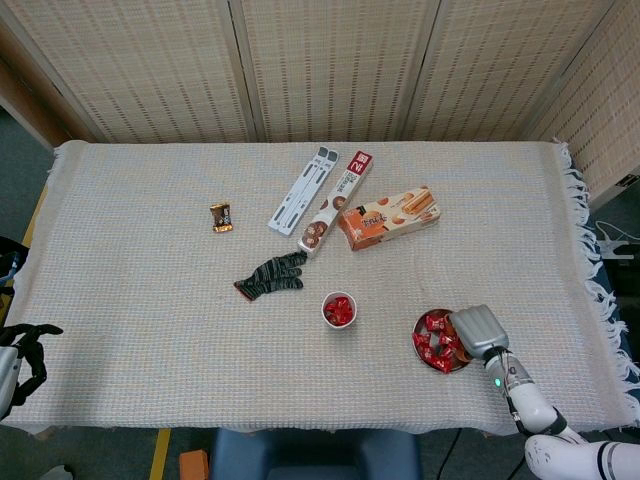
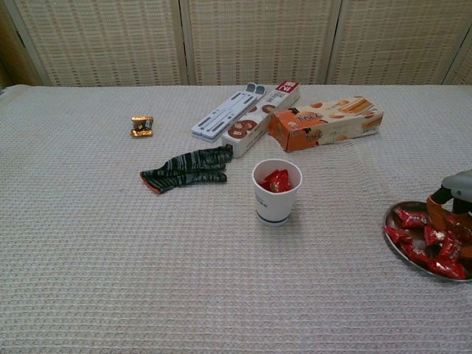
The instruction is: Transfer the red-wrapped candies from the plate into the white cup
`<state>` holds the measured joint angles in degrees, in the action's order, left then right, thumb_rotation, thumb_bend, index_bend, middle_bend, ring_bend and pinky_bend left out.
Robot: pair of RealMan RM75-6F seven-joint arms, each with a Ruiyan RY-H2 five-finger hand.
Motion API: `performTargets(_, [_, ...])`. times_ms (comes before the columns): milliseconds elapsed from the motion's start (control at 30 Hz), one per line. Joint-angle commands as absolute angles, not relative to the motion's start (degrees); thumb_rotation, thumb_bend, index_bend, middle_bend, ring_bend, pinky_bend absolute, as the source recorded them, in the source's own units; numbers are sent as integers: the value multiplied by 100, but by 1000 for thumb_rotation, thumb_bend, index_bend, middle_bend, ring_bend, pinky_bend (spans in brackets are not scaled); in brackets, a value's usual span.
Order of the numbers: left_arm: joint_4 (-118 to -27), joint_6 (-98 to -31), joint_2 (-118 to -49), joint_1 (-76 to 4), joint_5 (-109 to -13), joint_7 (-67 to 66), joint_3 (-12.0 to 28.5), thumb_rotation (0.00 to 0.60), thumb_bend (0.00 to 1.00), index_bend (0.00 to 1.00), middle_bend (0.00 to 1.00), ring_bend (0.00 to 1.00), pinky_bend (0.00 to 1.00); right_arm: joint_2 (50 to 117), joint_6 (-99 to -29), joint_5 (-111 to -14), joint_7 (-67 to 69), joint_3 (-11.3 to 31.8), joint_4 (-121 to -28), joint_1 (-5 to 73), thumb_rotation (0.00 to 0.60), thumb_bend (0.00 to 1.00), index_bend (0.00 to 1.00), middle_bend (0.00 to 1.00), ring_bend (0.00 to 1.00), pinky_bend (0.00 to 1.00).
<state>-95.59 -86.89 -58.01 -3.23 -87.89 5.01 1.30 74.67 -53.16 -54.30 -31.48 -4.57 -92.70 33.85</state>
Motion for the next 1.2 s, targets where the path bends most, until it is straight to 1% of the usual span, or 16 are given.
performTargets(33, [-9560,-8678,-5800,-327,-8790,504,127,600,417,345,243,274,277,7471,-5332,-5436,-3143,-446,-9260,3373,600,138,535,817,784,988])
performTargets(167, [-9559,-8681,-5798,-327,-8796,499,126,600,417,345,243,274,277,7476,-5333,-5424,-3149,-439,-9252,3358,600,168,550,817,786,990])
performTargets(467, [-9558,-8684,-5797,-326,-8793,508,129,600,417,345,243,274,277,7491,-5354,-5375,-3207,-415,-9250,3338,600,194,573,816,789,994])
performTargets(733, [-9556,-8694,-5796,-320,-8789,522,132,600,418,345,243,274,277,7553,-5419,-5214,-3382,-398,-9222,3335,600,241,606,816,794,996])
performTargets(1000, [-9547,-8679,-5796,-329,-8790,537,132,600,417,345,243,274,277,7574,-5514,-5242,-3405,-365,-9278,3308,600,266,592,817,794,998])
performTargets(1200, [-9547,-8682,-5793,-328,-8802,549,126,600,417,345,243,274,277,7410,-5723,-5433,-3410,-333,-9581,3261,600,289,583,816,793,998])
